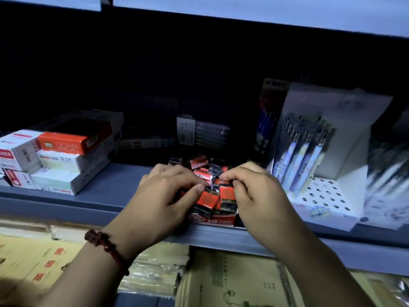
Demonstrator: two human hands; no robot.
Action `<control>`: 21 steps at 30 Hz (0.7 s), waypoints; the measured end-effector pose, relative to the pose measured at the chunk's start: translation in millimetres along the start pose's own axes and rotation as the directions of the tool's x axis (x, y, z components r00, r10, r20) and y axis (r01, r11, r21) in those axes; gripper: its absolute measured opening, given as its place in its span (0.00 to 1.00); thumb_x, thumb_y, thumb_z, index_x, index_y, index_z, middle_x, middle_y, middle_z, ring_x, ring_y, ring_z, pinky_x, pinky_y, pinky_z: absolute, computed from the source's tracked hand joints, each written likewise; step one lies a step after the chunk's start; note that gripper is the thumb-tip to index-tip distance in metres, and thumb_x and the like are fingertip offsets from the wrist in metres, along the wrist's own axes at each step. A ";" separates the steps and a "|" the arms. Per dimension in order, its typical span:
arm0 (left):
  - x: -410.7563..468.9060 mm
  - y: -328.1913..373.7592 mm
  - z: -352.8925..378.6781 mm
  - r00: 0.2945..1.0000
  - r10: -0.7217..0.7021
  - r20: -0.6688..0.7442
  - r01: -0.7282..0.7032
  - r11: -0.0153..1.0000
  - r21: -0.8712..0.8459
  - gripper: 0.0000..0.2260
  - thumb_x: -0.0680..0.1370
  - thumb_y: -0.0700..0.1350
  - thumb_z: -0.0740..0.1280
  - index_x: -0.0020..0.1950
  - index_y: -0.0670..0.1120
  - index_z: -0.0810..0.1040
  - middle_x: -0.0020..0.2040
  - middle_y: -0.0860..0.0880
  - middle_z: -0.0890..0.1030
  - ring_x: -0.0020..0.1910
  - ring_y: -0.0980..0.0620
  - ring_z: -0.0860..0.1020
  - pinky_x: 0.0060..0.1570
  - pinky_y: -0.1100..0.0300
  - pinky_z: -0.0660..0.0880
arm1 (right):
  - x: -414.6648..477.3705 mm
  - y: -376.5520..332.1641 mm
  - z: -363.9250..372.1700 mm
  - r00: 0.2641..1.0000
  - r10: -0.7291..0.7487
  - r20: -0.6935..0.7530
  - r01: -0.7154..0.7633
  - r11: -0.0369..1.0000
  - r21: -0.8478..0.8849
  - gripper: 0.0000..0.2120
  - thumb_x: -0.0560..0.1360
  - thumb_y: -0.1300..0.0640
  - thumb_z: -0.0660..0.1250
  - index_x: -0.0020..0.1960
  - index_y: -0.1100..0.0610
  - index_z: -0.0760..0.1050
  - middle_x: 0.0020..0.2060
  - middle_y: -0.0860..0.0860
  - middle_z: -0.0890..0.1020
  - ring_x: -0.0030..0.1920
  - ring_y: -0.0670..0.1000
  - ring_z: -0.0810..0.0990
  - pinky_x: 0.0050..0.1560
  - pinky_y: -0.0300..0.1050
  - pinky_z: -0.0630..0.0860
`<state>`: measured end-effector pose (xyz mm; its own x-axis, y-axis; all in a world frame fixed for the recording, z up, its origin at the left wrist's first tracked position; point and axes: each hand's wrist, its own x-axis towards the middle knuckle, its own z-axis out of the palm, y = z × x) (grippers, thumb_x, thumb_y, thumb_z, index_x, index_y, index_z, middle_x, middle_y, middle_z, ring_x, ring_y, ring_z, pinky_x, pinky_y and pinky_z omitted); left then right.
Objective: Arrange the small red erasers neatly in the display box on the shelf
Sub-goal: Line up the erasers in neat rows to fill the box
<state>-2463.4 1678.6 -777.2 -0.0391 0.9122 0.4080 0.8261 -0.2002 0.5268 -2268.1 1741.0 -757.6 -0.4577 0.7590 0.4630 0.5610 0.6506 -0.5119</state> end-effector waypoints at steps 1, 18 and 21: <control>0.2 -0.3 0.0 1.000 -0.001 0.005 0.001 1.000 -0.001 0.17 0.79 0.66 0.55 0.58 0.64 0.81 0.56 0.71 0.77 0.60 0.58 0.72 0.63 0.44 0.70 | 0.9 -0.2 -1.4 1.000 0.007 0.000 -0.007 1.000 0.007 0.15 0.82 0.64 0.60 0.57 0.52 0.83 0.50 0.45 0.79 0.54 0.47 0.77 0.56 0.43 0.74; -2.5 -7.5 -10.7 0.990 0.084 0.116 -0.048 0.958 -0.282 0.21 0.68 0.66 0.74 0.58 0.60 0.82 0.63 0.61 0.78 0.68 0.54 0.73 0.68 0.48 0.70 | 12.4 -6.0 -43.9 0.879 0.228 0.419 -0.301 0.946 0.117 0.16 0.67 0.44 0.79 0.53 0.40 0.82 0.47 0.46 0.81 0.38 0.44 0.82 0.47 0.44 0.82; -2.7 -11.6 -11.1 0.998 0.037 0.057 -0.015 0.938 -0.346 0.20 0.66 0.63 0.75 0.54 0.55 0.82 0.60 0.58 0.79 0.65 0.55 0.76 0.67 0.55 0.73 | 13.9 -7.6 -35.9 0.915 0.223 0.336 -0.285 0.947 0.147 0.15 0.66 0.47 0.81 0.51 0.42 0.82 0.41 0.45 0.80 0.33 0.40 0.77 0.41 0.45 0.80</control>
<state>-2479.1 1674.5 -776.2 0.0235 0.9230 0.3841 0.5814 -0.3252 0.7458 -2254.0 1745.7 -721.3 -0.5256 0.8481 0.0665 0.5602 0.4040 -0.7232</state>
